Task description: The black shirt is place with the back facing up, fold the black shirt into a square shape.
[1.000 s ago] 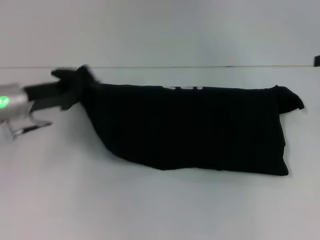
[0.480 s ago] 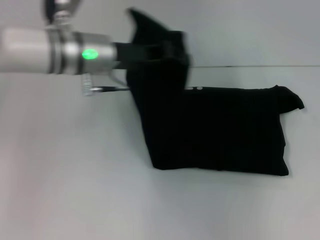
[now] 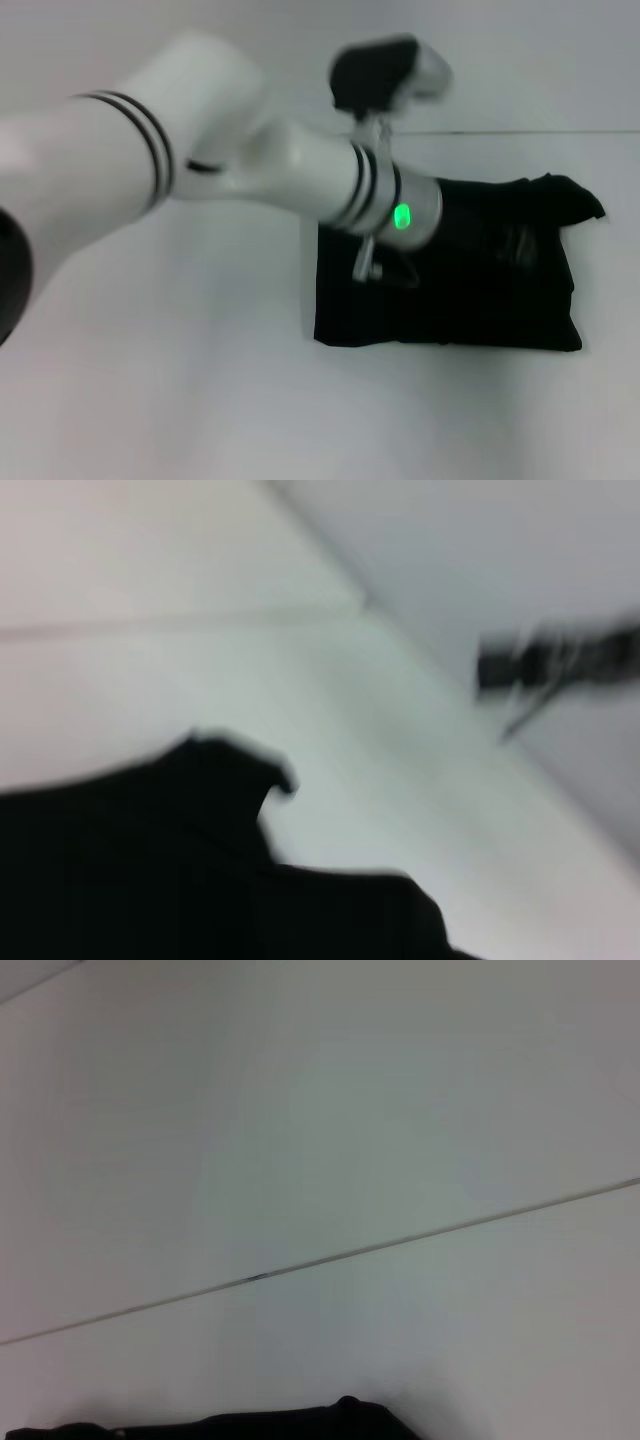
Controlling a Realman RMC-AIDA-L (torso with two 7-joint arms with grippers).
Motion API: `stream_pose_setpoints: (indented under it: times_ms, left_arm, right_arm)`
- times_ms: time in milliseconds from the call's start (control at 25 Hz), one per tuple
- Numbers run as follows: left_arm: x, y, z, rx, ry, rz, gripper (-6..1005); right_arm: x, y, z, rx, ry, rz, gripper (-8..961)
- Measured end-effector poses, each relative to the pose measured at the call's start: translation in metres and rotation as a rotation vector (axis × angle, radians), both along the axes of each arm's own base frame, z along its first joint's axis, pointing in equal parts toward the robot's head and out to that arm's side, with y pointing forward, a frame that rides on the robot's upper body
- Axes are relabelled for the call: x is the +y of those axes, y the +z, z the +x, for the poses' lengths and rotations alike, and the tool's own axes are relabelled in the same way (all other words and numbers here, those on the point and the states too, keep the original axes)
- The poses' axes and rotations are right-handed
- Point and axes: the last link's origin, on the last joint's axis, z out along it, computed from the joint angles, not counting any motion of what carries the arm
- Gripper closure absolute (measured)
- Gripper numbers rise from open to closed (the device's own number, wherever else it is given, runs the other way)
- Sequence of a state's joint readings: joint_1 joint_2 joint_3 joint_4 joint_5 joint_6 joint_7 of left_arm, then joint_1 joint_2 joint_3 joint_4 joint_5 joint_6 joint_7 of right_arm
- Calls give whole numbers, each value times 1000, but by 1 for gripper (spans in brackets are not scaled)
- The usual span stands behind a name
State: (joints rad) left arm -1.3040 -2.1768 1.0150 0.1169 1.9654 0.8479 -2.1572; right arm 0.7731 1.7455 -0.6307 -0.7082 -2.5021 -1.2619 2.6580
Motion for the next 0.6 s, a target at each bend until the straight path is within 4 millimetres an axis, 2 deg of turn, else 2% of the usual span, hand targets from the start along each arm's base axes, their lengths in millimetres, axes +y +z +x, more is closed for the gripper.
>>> stream_pose_setpoints:
  times_ms: [80, 160, 280, 360, 400, 480, 560, 600]
  left_arm:
    - [-7, -9, -4, 42, -65, -12, 921]
    - [-15, -9, -11, 33, -98, -56, 897]
    - [-26, 10, -25, -38, -122, -150, 841]
    - [-19, 37, -37, -87, -73, -117, 804]
    - [-12, 56, -45, -113, -26, -74, 786]
    - [-7, 79, -61, -150, 50, -33, 749]
    - [-3, 122, -91, -229, 182, 24, 712]
    - [-1, 134, -99, -258, 223, 38, 693]
  right_arm:
    - [0, 0, 1, -1, -1, 2, 58]
    - [0, 0, 1, -3, -3, 4, 58]
    - [1, 0, -1, -2, 2, -3, 58]
    - [2, -2, -4, 1, 5, -11, 58]
    - [2, -3, -4, 3, 6, -17, 58]
    - [1, -6, -6, 7, 7, -31, 58]
    - [1, -19, -8, 15, 8, -74, 58]
    - [1, -19, -8, 15, 8, -74, 58]
